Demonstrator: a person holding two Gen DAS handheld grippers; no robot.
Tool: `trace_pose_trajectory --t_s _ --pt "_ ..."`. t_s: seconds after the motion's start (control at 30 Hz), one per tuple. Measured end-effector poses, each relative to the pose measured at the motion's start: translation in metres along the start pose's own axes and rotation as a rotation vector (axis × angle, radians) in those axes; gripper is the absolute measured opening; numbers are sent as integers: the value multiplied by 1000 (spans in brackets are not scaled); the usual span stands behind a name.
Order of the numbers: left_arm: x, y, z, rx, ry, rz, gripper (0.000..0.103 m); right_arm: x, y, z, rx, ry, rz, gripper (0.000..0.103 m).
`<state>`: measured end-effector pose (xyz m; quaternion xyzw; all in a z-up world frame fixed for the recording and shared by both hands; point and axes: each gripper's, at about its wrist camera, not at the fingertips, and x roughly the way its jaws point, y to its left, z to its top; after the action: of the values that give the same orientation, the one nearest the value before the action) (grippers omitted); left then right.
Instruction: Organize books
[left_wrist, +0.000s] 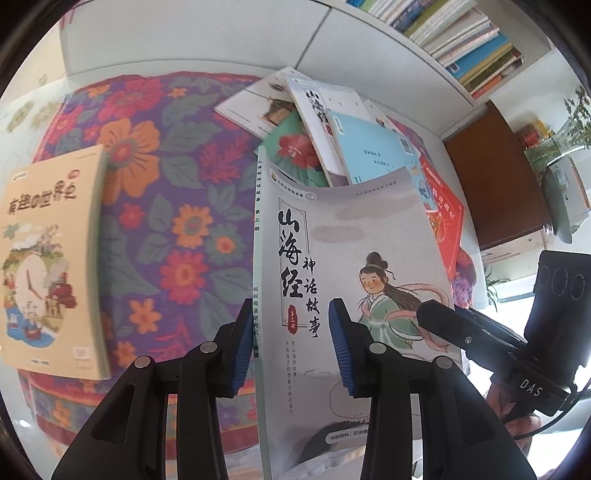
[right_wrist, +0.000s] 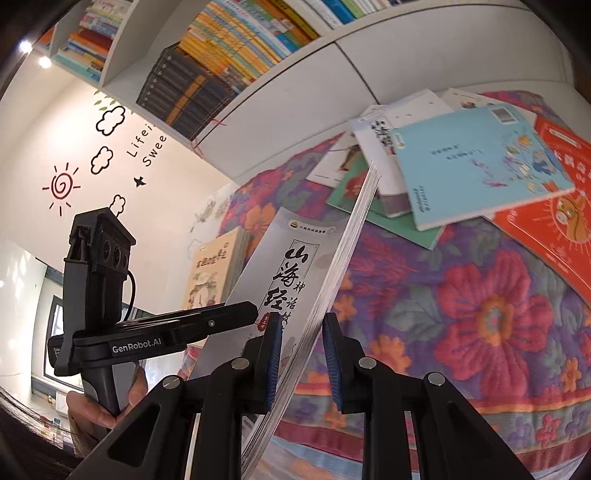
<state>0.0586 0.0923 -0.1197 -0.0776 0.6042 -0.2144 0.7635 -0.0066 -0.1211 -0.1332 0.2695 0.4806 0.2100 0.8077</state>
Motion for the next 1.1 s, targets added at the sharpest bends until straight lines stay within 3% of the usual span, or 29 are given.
trace_pose_trajectory --t_s 0.47,1.1 --pt "-57 70 9 -51 -89 14 35 41 66 14 -66 7 34 23" --pt "-104 186 17 -188 -190 63 35 132 166 47 -186 75 106 23"
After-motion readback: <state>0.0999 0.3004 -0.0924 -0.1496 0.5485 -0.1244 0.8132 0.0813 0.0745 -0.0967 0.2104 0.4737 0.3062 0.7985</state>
